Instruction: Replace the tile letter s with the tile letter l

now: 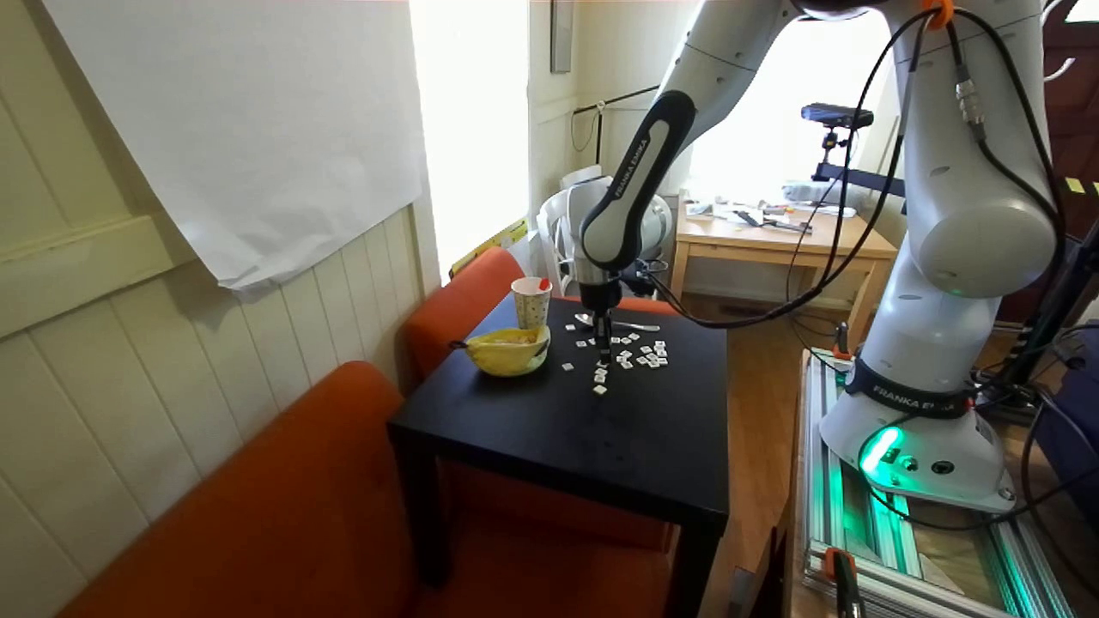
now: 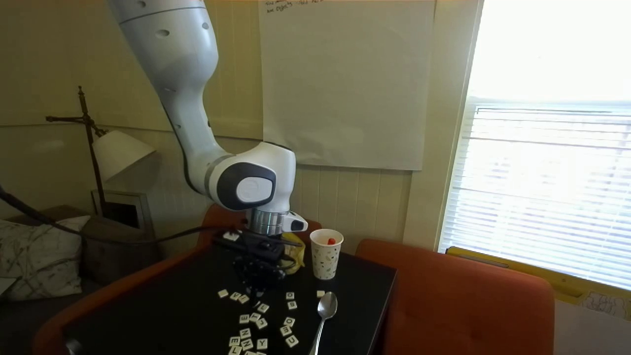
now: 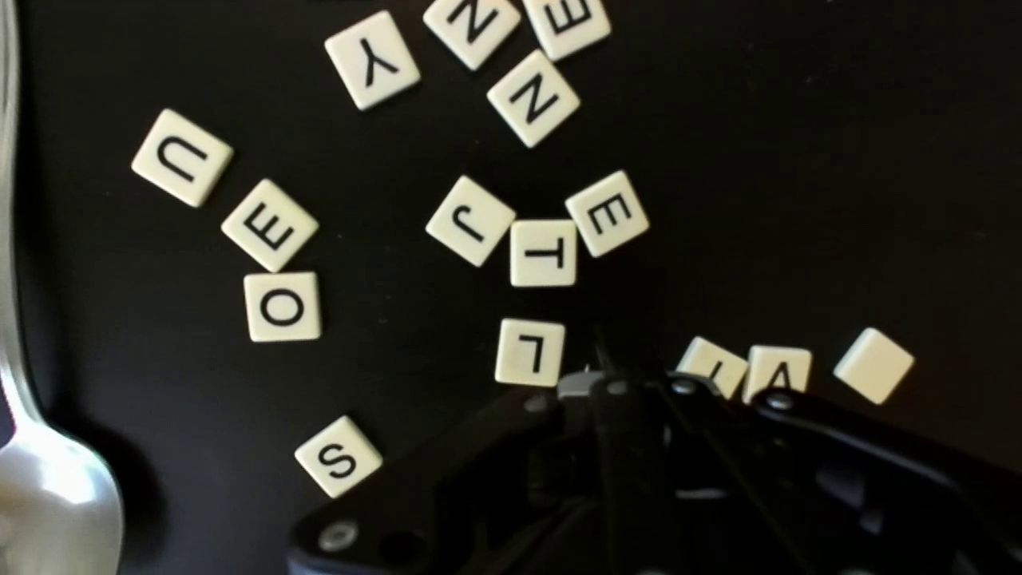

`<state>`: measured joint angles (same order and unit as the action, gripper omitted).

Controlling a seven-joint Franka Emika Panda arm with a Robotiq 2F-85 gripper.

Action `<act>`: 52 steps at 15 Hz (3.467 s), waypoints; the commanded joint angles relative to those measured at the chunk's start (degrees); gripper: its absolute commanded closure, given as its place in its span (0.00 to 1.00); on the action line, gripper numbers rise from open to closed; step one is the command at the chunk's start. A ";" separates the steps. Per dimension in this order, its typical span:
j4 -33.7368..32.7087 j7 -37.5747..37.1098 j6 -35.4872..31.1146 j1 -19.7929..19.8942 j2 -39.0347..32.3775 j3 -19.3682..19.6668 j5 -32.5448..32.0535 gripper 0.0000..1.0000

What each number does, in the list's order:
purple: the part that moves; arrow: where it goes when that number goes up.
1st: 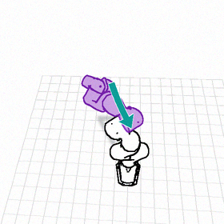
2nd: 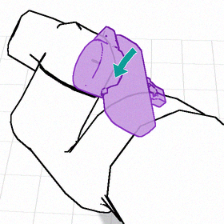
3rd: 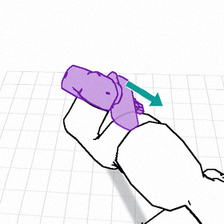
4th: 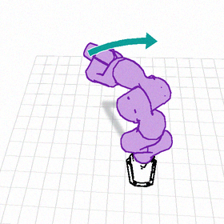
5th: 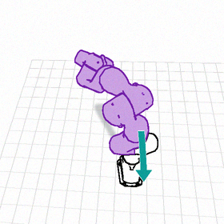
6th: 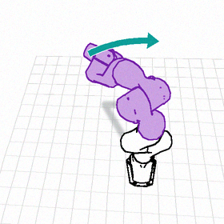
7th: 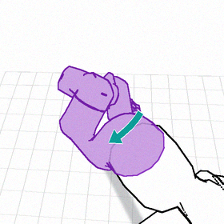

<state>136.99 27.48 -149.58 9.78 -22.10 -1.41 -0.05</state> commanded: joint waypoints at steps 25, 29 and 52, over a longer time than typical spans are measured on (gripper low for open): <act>2.51 9.88 -0.77 1.43 2.78 -0.98 -2.72 1.00; 6.36 17.95 -1.15 6.44 8.38 -5.93 7.70 1.00; 9.82 15.48 9.00 0.04 20.97 5.54 13.31 0.23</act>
<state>146.85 42.99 -140.68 11.25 -1.14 2.72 13.27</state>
